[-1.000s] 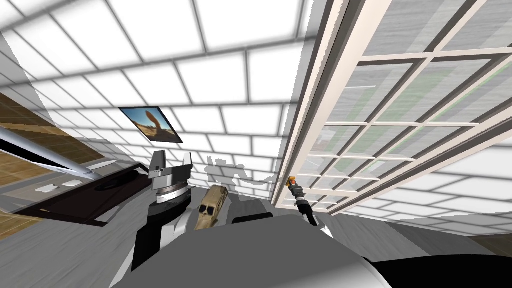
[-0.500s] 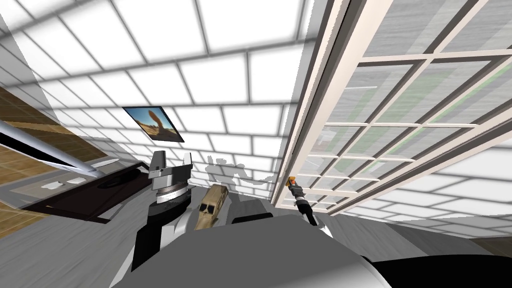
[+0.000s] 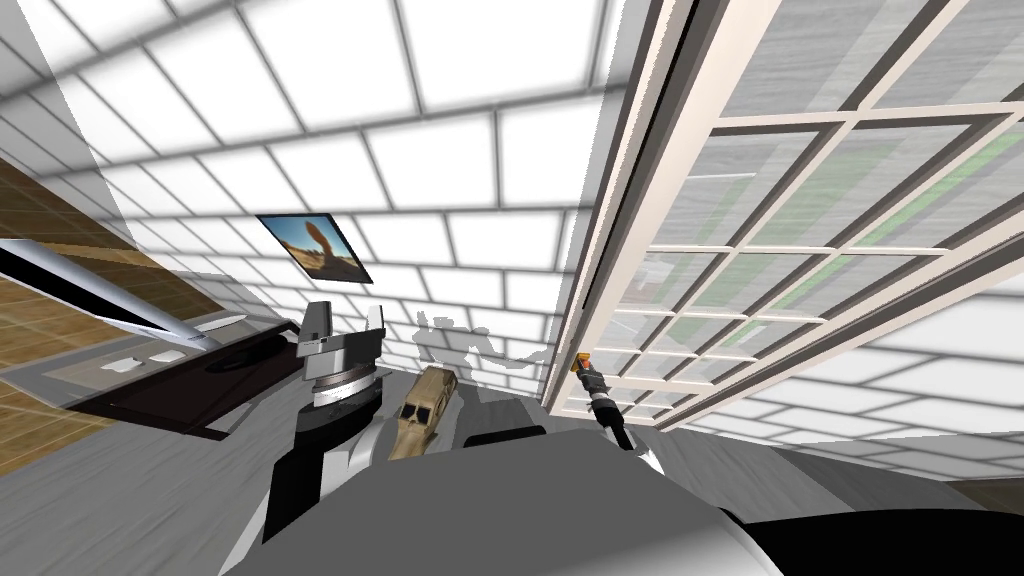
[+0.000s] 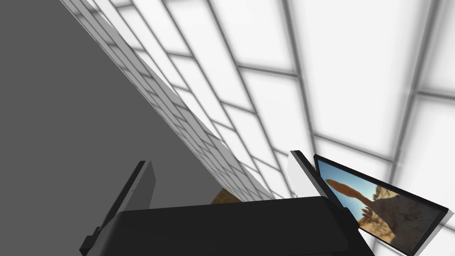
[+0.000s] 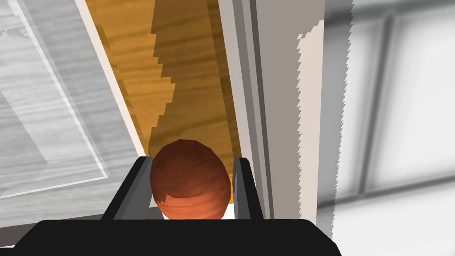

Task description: Pull the door open

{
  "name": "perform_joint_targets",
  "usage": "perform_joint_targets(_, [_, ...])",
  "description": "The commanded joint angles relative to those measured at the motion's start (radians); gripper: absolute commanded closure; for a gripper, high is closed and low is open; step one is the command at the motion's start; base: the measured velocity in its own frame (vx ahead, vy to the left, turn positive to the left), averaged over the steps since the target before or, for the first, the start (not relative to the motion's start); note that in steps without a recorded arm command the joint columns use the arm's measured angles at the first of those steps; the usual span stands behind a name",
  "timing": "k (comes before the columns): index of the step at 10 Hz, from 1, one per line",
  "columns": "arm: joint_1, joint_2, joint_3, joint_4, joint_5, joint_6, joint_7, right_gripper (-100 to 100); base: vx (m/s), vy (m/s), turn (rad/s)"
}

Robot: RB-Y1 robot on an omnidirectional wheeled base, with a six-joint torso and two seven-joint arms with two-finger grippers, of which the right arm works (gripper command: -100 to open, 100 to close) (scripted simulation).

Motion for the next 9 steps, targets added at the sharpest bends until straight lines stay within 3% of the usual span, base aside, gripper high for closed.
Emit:
perform_joint_targets(1, [0.0, 0.001, 0.009, -0.004, -0.011, 0.0, -0.046, 100, -0.032, -0.015, 0.03])
perform_joint_targets(9, [-0.007, -0.003, 0.049, -0.004, -0.065, 0.004, -0.252, 100, -0.034, -0.013, 0.024])
